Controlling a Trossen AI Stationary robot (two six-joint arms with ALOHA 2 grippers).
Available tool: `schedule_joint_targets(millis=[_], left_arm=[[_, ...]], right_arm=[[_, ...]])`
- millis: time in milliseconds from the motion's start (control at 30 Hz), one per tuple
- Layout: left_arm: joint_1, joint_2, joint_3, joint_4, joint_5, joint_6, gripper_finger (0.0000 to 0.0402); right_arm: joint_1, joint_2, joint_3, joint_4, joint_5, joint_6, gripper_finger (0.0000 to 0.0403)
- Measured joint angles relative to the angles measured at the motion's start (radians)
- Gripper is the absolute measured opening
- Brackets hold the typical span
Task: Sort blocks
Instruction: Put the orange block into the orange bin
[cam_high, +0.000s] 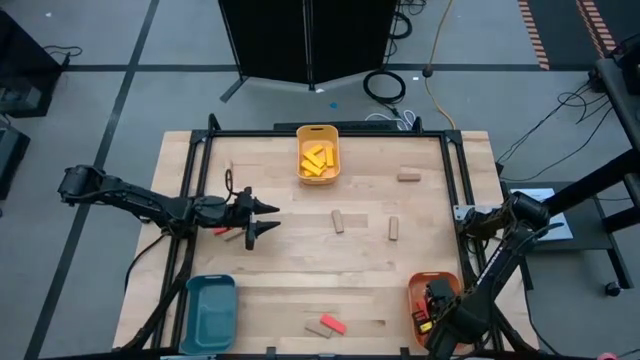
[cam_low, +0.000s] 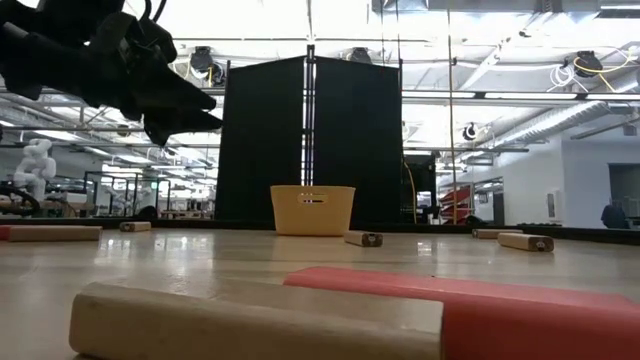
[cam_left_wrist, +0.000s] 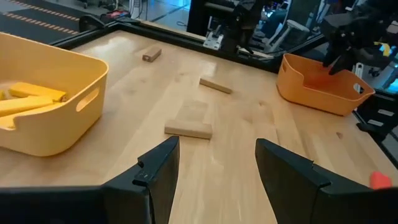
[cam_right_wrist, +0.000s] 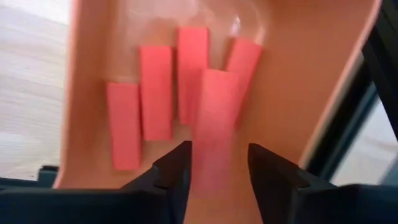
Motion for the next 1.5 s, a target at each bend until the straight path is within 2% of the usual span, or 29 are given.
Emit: schedule_joint_targets(millis=[233,400,600,733,867,1033,1100,1233,1500], left_arm=[[-0.006,0.0,0.0,0.002,0.0,0.008,0.0207],[-0.006,0.0,0.0,0.014,0.0,0.007,0.0207],[-0.006,0.0,0.0,0.014,0.0,0.006,0.0207],[-0.006,0.0,0.0,0.014,0.0,0.002,0.0207],[-0.013,0.0,0.0,0.023,0.002,0.002,0.0207],[-0.036,0.0,0.0,0.076,0.004,0.02,0.0207],[-0.049,0.0,0.0,0.096,0.005,0.03,0.0207],[-0.068,0.0,0.0,0.125,0.005,0.037,0.0207],[-0.08,-0.001,0.0,0.15,0.005,0.06,0.0207]], right_arm=[[-0.029,-0.003,0.0,0.002,-0.112,-0.023,0.0197],[-0.044,-0.045,0.0,0.035,-0.108,-0.082,0.0224],[-0.07,-0.097,0.001,0.061,-0.085,-0.099,0.0233],[-0.096,-0.105,0.001,0.106,0.046,-0.152,0.0233],[-0.138,-0.105,0.001,0.238,0.2,-0.277,0.0233],[-0.198,-0.099,0.001,0.409,0.472,-0.506,0.0233],[-0.221,-0.086,0.001,0.483,0.521,-0.606,0.0233],[-0.267,-0.044,0.001,0.632,0.507,-0.743,0.0233],[-0.339,0.056,0.007,0.834,0.331,-0.864,0.0233]])
